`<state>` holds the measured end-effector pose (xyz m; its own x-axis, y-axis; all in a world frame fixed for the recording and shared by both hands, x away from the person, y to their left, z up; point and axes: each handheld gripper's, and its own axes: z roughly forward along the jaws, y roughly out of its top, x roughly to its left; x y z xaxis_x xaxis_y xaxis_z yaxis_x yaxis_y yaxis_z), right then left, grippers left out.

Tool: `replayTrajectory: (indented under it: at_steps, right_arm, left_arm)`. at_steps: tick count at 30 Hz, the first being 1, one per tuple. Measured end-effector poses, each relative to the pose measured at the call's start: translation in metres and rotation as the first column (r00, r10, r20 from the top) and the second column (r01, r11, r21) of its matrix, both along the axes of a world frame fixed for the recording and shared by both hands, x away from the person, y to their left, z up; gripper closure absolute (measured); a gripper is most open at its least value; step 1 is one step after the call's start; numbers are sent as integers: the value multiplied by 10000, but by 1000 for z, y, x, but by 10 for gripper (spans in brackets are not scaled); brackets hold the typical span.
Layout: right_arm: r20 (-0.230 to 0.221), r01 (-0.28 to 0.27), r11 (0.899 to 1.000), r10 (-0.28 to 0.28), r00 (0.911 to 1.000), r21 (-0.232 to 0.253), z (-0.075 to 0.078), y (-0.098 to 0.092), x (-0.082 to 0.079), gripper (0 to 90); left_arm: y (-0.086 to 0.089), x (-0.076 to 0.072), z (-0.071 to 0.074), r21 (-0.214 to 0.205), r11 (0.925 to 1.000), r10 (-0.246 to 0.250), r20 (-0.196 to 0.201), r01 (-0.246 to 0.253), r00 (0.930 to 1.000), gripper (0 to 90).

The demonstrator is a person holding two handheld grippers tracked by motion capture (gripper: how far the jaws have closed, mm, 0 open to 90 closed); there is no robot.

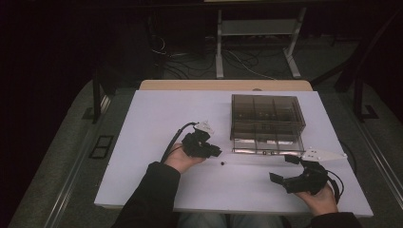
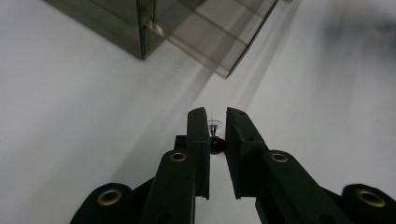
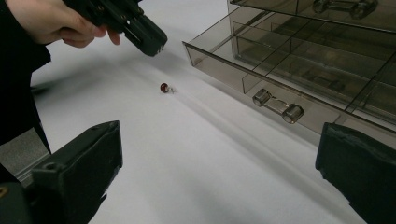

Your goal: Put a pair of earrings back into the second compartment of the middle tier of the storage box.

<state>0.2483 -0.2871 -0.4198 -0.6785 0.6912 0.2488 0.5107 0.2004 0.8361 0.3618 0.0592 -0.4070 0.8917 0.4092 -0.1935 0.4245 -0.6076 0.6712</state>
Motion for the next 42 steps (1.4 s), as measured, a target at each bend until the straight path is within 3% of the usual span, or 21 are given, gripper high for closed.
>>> replayTrajectory:
  at_steps: [16,27,42]
  right_arm:
    - [3,73,10000,-73,10000,3,0,-1,-1,3]
    - [49,45,10000,-46,10000,5,0,-2,0,3]
    - [-31,43,10000,-42,10000,56,1,-2,-1,3]
  left_arm:
    - [-18,8,40,-243,9987,-442,527,455,9976,791]
    - [-46,13,68,-295,9949,-932,885,961,9917,791]
    - [-81,18,84,-140,9881,-1507,1084,1531,9826,791]
